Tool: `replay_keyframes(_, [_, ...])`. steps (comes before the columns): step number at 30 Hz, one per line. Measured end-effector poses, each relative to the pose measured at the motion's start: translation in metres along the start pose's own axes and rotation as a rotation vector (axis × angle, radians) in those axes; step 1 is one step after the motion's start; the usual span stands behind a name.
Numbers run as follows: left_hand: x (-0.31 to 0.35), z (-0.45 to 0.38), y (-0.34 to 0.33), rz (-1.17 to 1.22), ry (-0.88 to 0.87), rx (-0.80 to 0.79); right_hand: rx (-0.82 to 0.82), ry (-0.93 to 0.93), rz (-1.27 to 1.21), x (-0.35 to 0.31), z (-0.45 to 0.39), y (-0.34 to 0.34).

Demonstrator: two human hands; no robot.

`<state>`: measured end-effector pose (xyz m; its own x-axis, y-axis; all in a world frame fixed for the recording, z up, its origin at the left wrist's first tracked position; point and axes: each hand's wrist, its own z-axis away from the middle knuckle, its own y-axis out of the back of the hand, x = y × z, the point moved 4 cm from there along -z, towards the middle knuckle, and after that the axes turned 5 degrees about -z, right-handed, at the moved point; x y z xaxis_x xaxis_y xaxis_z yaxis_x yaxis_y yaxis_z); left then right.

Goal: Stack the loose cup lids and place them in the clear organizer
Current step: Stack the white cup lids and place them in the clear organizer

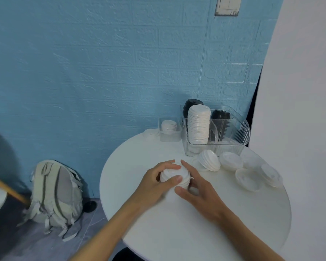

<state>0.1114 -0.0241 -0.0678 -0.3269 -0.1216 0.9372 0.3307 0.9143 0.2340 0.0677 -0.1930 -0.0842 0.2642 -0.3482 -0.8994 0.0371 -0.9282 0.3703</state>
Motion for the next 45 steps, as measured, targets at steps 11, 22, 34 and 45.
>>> replay_keyframes(11, [-0.006, 0.003, 0.001, 0.081, 0.047, -0.014, 0.013, -0.025, -0.015, 0.002, 0.001, -0.002])
replay_keyframes(22, [0.005, -0.034, 0.032, 0.127, 0.113, -0.016, 0.019, -0.038, -0.049, -0.002, 0.002, -0.002])
replay_keyframes(34, [-0.095, -0.166, 0.093, -0.634, 0.270, 0.266, 0.009, -0.043, -0.040, 0.001, 0.000, 0.000])
replay_keyframes(45, [-0.108, -0.222, 0.101, -0.808, 0.334, 0.116, -0.006, -0.049, -0.042, -0.002, 0.001, 0.000])
